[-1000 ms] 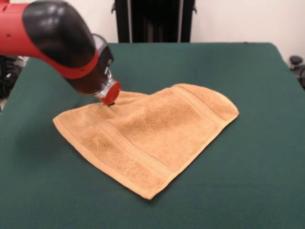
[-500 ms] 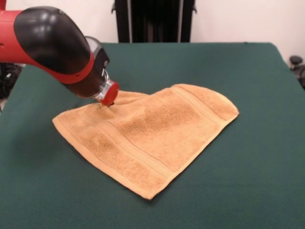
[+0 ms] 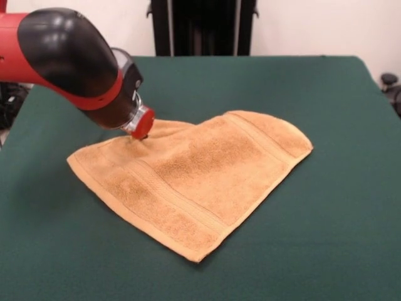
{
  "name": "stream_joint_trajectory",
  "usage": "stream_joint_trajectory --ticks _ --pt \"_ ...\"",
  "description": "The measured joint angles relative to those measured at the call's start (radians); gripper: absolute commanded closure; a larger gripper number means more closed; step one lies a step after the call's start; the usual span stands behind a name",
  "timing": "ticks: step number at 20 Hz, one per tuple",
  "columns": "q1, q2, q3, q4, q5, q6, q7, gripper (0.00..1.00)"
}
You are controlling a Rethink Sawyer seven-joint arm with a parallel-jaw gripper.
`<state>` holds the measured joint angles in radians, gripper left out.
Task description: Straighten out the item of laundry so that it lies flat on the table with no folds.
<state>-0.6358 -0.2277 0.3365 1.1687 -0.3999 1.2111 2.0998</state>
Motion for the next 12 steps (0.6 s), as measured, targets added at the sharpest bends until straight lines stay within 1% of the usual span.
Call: stream_joint_trajectory --ticks 5,9,12 --pt "0.008 -0.013 0.021 -0.027 -0.087 0.001 -0.076 1.00" --pt "0.013 -0.015 0.028 -0.051 -0.117 0.000 -0.121 1.00" --pt "0.012 -0.013 0.028 -0.060 -0.115 0.001 -0.122 1.00"
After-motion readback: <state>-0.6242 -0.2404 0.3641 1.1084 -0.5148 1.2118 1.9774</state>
